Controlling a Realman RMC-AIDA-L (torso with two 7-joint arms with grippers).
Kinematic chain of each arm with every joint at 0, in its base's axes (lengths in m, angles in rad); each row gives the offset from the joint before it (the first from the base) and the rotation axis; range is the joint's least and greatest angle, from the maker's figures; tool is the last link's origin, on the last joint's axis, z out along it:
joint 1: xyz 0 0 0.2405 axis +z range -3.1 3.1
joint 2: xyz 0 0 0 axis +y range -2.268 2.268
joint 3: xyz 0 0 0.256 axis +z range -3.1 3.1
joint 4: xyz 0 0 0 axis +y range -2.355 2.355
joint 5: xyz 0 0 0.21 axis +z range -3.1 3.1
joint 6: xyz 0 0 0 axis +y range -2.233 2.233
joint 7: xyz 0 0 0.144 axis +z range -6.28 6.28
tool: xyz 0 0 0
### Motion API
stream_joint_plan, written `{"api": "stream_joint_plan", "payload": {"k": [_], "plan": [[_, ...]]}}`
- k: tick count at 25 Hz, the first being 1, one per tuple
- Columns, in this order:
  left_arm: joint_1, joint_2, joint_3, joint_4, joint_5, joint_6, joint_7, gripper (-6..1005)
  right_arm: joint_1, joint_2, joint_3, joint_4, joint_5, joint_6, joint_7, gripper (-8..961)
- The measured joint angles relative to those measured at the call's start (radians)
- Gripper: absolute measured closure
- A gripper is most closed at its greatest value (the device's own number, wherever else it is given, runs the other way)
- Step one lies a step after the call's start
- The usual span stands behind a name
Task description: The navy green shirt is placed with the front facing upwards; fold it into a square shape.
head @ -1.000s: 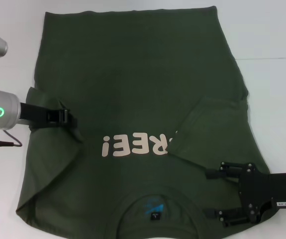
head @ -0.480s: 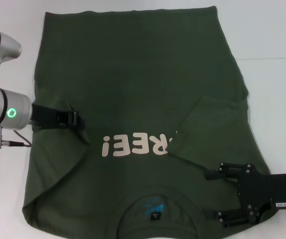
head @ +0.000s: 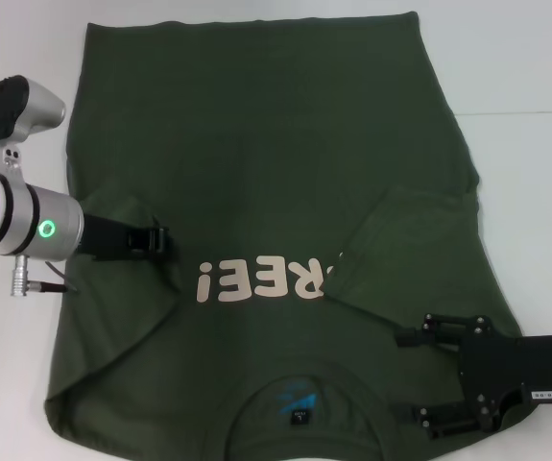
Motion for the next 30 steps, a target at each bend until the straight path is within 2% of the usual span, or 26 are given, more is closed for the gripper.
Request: {"api": "stream_joint_plan", "payload": {"k": [3,9,13,16,22,28,30], "plan": [[-0.002,0.0,-0.004,-0.005,-0.001,-0.005,-0.023,948,0.0,0.0,0.0,0.001,0.0,-0.002,-0.001,36],[0.0,0.002,-0.015,0.005,-0.03,0.012,-0.023,744,-0.001,-0.002,0.005,-0.01,0.002,-0.018,0.005,36],[0.014,0.003,-0.037,0.04,-0.094,0.078,0.075,626,-0.002,-0.003,0.008,-0.056,0.004,-0.033,0.031,36],[0.023,0.006,-0.081,0.058,-0.155,0.159,0.208,537,-0.004,-0.001,0.003,-0.143,0.002,-0.046,0.129,36],[0.061,0.019,-0.198,0.053,-0.328,0.387,0.554,331,0.005,-0.002,-0.007,-0.337,-0.01,-0.056,0.473,37],[0.091,0.015,-0.21,0.04,-0.378,0.522,0.768,147,0.011,-0.003,-0.047,-0.572,-0.106,-0.089,0.75,38],[0.095,0.013,-0.209,0.035,-0.38,0.55,0.814,148,0.023,-0.007,-0.033,-0.64,-0.123,-0.143,0.814,39]]}}
